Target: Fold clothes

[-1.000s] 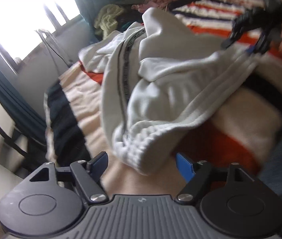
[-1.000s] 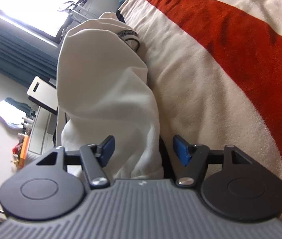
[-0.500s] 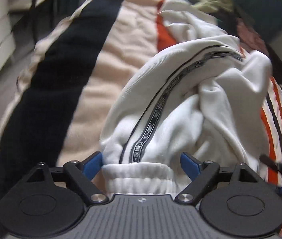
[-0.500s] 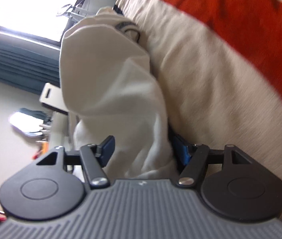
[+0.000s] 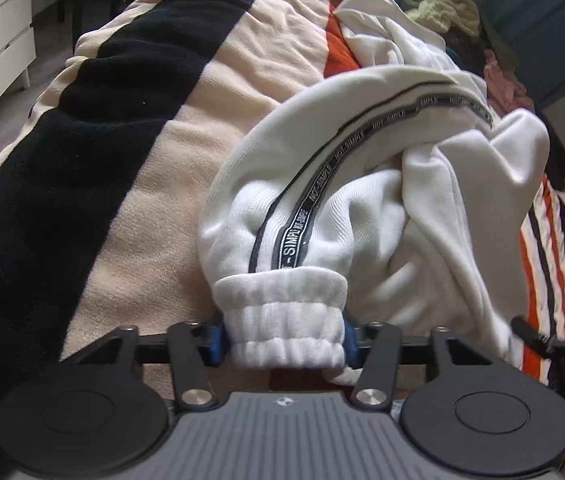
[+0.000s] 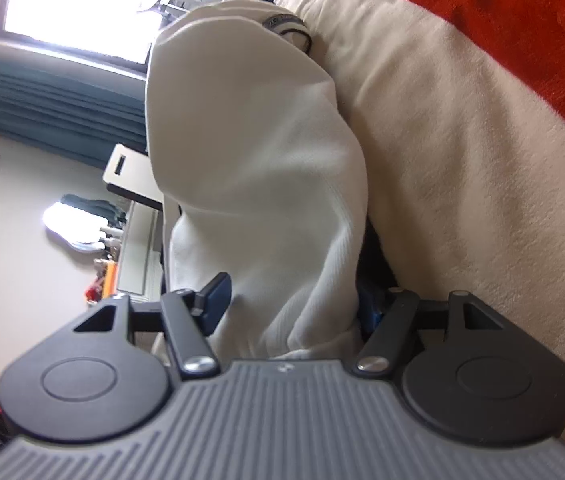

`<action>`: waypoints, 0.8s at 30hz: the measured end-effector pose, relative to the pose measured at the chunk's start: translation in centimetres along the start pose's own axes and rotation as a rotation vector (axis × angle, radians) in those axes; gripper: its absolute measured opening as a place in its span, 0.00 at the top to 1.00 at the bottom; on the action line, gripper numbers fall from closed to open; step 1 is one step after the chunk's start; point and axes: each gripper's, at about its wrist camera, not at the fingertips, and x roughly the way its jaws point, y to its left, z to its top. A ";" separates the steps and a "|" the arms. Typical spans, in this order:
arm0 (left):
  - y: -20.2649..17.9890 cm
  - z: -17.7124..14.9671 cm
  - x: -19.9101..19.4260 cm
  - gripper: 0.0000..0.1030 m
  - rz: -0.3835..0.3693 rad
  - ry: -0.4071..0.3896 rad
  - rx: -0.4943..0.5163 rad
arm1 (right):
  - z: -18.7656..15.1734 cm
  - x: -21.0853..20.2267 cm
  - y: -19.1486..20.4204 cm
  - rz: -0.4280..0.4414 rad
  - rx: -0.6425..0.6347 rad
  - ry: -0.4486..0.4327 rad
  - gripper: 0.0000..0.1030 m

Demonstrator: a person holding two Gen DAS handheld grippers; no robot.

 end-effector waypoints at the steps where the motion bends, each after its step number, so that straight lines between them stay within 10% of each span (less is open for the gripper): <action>1: -0.2 0.0 -0.4 0.58 0.007 -0.022 -0.001 | -0.1 0.1 0.1 -0.001 -0.006 0.008 0.48; 7: 0.6 0.9 -3.8 0.70 0.013 -0.219 -0.080 | -2.2 0.0 0.8 0.121 0.059 0.065 0.91; 24: 4.5 22.0 -15.5 0.76 0.154 -0.461 -0.131 | -9.7 14.4 20.7 0.434 -0.186 0.314 0.94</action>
